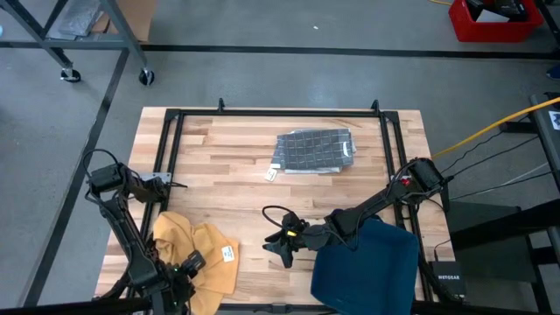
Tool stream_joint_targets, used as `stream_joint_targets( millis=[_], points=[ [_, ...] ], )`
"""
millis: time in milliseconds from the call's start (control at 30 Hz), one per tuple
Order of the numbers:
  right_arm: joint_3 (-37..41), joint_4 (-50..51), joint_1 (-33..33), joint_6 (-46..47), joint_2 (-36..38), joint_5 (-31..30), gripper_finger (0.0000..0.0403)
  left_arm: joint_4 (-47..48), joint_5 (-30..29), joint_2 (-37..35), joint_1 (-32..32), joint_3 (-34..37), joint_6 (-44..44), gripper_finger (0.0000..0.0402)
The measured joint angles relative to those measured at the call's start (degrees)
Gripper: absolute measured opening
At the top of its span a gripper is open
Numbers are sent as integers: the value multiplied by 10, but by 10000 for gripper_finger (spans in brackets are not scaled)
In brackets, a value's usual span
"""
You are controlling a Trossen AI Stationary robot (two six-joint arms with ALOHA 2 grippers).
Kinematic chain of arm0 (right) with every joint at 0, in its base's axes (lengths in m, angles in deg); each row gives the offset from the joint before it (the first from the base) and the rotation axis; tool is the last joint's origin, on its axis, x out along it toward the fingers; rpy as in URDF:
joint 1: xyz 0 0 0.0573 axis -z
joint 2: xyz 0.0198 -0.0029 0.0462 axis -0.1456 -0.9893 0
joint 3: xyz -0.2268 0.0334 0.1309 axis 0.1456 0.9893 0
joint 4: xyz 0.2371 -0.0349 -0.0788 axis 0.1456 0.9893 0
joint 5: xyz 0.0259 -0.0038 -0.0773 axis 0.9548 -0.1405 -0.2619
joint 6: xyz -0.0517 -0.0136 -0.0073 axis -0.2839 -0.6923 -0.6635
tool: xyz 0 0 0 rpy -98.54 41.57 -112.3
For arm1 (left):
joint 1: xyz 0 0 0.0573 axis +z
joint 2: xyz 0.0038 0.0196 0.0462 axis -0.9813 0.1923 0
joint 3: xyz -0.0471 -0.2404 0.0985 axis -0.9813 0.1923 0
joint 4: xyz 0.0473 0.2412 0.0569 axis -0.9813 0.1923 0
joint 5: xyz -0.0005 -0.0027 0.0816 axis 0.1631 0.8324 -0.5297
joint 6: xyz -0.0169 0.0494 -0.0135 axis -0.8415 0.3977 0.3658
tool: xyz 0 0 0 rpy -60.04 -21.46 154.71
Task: Fold towel
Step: Fold the yellow kitchen towel
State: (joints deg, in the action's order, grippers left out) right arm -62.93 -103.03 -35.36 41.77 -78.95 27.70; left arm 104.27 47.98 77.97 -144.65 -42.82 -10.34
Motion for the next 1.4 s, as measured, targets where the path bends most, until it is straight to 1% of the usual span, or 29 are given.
stream_joint_targets(
  millis=[133, 400, 467, 600, 700, 800, 933, 1067, 1233, 1400],
  points=[
    [0, 0, 0, 0, 0, 0, 152, -1, -9, 0, 0, 0, 0, 120],
    [0, 0, 0, 0, 0, 0, 152, -1, -9, 0, 0, 0, 0, 16],
    [0, -1, 0, 0, 0, 0, 152, -1, -9, 0, 0, 0, -1, 5],
    [0, -1, 0, 0, 0, 0, 152, 12, -23, 0, 1, -7, -2, 3],
    [0, -1, 0, 0, 0, 0, 152, 40, -58, -4, 3, -30, 3, 2],
    [0, -1, 0, 0, 0, 0, 152, 97, -102, -18, 10, -66, 6, 1],
    [0, -2, 0, 0, 0, 0, 152, 192, -177, -34, 24, -126, 6, 1],
    [0, -4, 0, 0, 0, -2, 152, 263, -254, -53, 45, -183, 23, 1],
    [0, -22, 0, 0, 0, -30, 152, 298, -327, -76, 86, -229, 69, 0],
    [0, -62, 0, 0, 1, -45, 152, 306, -387, -96, 130, -253, 129, 0]
  ],
)
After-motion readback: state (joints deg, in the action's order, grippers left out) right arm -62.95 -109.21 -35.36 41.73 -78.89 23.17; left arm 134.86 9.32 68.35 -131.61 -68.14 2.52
